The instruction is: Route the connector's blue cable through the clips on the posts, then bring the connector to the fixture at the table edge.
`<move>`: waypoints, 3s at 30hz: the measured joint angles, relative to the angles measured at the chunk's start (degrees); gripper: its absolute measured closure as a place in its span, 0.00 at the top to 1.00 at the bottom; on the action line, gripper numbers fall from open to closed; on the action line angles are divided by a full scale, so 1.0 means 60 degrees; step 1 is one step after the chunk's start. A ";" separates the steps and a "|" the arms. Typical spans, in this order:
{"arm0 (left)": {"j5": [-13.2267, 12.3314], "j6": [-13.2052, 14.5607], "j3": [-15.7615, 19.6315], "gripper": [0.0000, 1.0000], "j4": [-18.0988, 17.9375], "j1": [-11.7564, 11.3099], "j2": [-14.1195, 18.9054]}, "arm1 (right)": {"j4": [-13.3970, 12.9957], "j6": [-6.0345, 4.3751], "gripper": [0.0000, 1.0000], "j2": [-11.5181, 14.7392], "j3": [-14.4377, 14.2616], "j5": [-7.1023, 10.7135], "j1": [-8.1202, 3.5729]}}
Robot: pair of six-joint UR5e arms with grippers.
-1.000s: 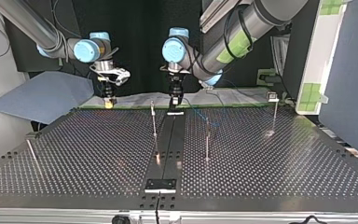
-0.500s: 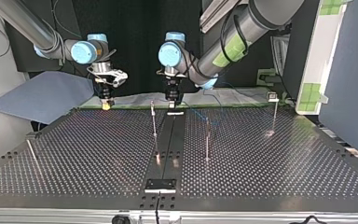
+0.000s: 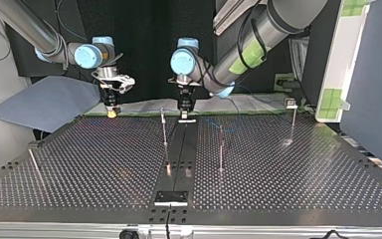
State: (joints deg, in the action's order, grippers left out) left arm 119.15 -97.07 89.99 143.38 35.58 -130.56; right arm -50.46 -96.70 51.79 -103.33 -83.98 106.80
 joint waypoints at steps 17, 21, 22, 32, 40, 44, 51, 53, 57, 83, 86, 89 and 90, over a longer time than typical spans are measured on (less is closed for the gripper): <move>-0.0111 -0.0081 -0.0344 0.00 0.0178 -0.0053 -0.0392 | 0.0058 0.0004 0.00 -0.0018 0.0083 0.0021 -0.0009; -0.0103 -0.0089 -0.0395 0.00 0.0237 -0.0013 -0.0485 | 0.0046 0.0009 0.00 -0.0026 0.0084 0.0022 -0.0008; -0.0100 -0.0099 -0.0408 0.00 0.0242 -0.0012 -0.0528 | 0.0043 0.0010 0.00 -0.0026 0.0084 0.0021 -0.0009; -0.0091 -0.0153 -0.0626 0.00 0.0334 -0.0061 -0.0605 | 0.0016 0.0003 0.00 -0.0037 0.0130 0.0022 -0.0023; -0.0116 -0.0156 -0.0927 0.00 0.0467 -0.0154 -0.0603 | 0.0003 0.0022 0.00 -0.0047 0.0168 0.0025 -0.0058; -0.0129 -0.0156 -0.1057 0.00 0.0534 -0.0195 -0.0601 | 0.0006 0.0021 0.00 -0.0052 0.0207 0.0033 -0.0087; -0.0103 -0.0155 -0.1113 0.00 0.0672 -0.0190 -0.0603 | 0.0092 0.0071 0.00 -0.0066 0.0229 0.0036 -0.0080; -0.0088 -0.0155 -0.1110 0.00 0.0749 -0.0158 -0.0601 | 0.0126 0.0093 0.00 -0.0075 0.0231 0.0036 -0.0069; -0.0029 -0.0138 -0.1109 0.00 0.0893 -0.0064 -0.0602 | 0.0191 0.0147 0.00 -0.0083 0.0227 0.0036 -0.0030; 0.0654 0.0102 -0.0888 0.00 0.1525 0.0351 -0.0584 | 0.0407 0.0268 0.00 -0.0111 0.0309 0.0036 -0.0010; 0.0623 0.0107 -0.0972 0.00 0.1535 0.0338 -0.0584 | 0.0401 0.0265 0.00 -0.0112 0.0342 0.0054 -0.0003; 0.0571 0.0102 -0.1068 0.00 0.1555 0.0322 -0.0584 | 0.0411 0.0264 0.00 -0.0112 0.0385 0.0148 0.0001; 0.0561 0.0096 -0.1100 0.00 0.1572 0.0319 -0.0583 | 0.0415 0.0264 0.00 -0.0111 0.0398 0.0180 0.0002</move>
State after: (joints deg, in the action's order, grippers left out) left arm 122.51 -96.49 83.39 152.81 37.49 -134.06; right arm -47.97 -95.11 51.12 -100.94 -82.91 106.81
